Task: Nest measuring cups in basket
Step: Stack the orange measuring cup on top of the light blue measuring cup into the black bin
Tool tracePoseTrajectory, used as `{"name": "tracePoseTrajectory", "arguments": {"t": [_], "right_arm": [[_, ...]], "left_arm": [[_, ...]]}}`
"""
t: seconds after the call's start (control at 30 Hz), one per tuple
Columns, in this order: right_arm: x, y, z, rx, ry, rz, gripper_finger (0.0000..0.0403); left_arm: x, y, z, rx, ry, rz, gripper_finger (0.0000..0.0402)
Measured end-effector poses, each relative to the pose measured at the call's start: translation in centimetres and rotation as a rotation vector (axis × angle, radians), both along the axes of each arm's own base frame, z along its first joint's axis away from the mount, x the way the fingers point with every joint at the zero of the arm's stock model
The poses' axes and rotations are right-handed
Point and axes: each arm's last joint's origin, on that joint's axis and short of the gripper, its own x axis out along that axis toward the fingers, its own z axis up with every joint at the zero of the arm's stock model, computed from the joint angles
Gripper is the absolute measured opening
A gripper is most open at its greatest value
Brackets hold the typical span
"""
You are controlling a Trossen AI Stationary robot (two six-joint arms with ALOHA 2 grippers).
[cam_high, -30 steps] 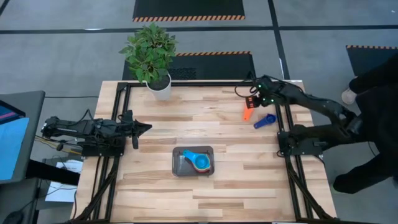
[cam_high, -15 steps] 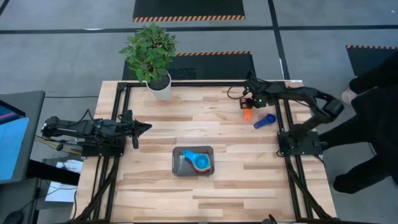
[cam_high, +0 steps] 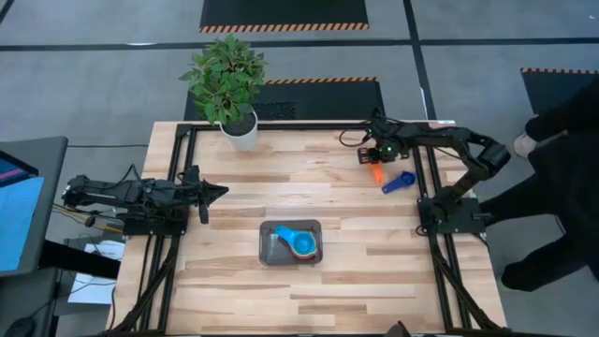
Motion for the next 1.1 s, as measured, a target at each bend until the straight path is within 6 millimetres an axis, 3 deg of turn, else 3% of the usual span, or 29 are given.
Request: {"name": "tracePoseTrajectory", "arguments": {"t": [0.23,0.4,0.57,0.83,1.1], "right_arm": [[1.3,0.7,0.3,0.025,-0.068,0.149,0.0016],[2.9,1.9,0.6,0.027,-0.099,0.275,0.0019],[5.7,2.6,2.6,-0.061,-0.165,0.460,0.0013],[9.9,5.2,6.5,-0.257,-0.128,1.004,0.0013],[12.5,11.6,7.3,-0.437,-0.042,1.672,0.0014]], "left_arm": [[0.0,0.0,0.0,0.000,0.000,0.000,0.0000],[0.0,0.0,0.0,0.000,0.000,0.000,0.0000],[0.0,0.0,0.0,0.000,0.000,0.000,0.0000],[0.0,0.0,-0.2,0.003,0.018,-0.001,0.0000],[0.1,0.0,-1.2,0.007,0.046,-0.001,0.0000]]}}
